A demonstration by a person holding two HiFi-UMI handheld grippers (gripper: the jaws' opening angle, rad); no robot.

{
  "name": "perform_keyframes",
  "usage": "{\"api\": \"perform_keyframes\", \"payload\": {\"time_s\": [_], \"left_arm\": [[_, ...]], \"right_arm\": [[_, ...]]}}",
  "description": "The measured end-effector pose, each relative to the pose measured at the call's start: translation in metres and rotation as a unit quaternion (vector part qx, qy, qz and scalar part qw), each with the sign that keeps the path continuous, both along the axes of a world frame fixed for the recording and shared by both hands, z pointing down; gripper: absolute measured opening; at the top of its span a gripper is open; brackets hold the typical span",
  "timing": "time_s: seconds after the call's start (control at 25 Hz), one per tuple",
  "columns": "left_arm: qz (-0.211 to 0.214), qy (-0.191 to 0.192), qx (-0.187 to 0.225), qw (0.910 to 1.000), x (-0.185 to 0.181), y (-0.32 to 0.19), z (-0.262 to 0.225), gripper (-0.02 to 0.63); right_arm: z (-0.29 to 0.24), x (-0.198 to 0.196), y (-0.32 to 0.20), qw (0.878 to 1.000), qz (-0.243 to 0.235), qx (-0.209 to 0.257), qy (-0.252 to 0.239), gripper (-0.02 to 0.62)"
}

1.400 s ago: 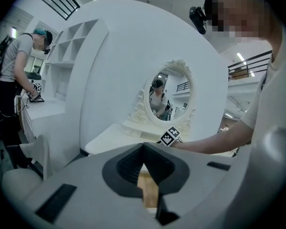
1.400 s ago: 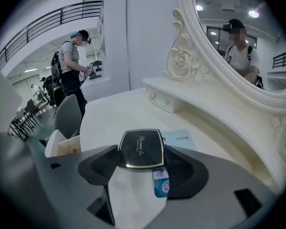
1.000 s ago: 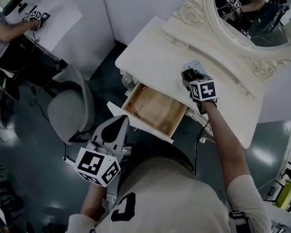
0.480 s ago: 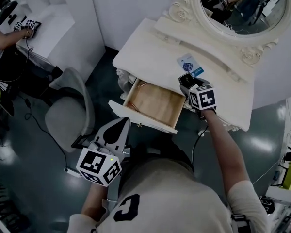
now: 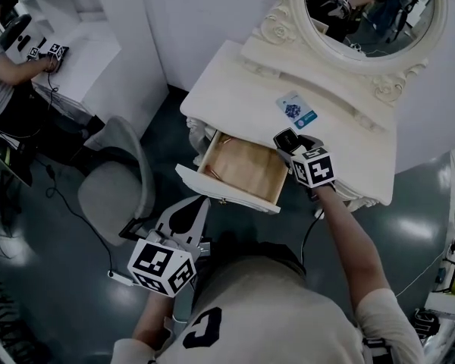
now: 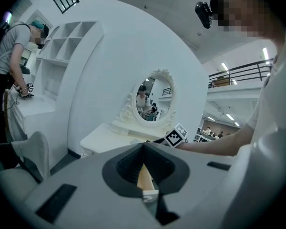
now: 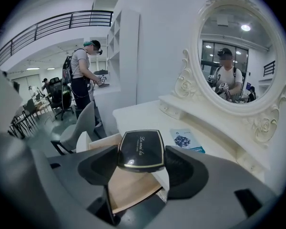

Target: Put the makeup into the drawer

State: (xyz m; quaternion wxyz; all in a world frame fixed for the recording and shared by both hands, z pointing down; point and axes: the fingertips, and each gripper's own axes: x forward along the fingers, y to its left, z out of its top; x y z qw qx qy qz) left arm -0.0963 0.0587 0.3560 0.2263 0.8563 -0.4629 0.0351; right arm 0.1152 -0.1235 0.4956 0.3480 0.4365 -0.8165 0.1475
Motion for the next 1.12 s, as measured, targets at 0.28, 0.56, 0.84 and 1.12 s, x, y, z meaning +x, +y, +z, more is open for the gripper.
{"api": "perform_keyframes", "payload": {"time_s": [0.28,0.56,0.84,1.12], "left_arm": [[-0.004,-0.021,0.009,0.9997,0.034,0.007,-0.021,0.055],[0.011,-0.039,0.013,0.9991,0.082,0.029,-0.026,0.055],[0.007,-0.059,0.005,0.9982,0.101,0.051,-0.024,0.055],[0.004,-0.061,-0.001,0.9981,0.072,0.046,-0.021,0.055]], "right_arm": [[-0.015,0.003,0.004,0.998,-0.005,0.009,-0.063,0.325],[-0.024,0.009,0.037,0.993,-0.038,0.011,-0.109,0.325],[-0.017,0.009,0.063,0.989,-0.056,0.0,-0.136,0.325],[-0.007,-0.019,0.083,0.986,-0.054,-0.022,-0.154,0.325]]}}
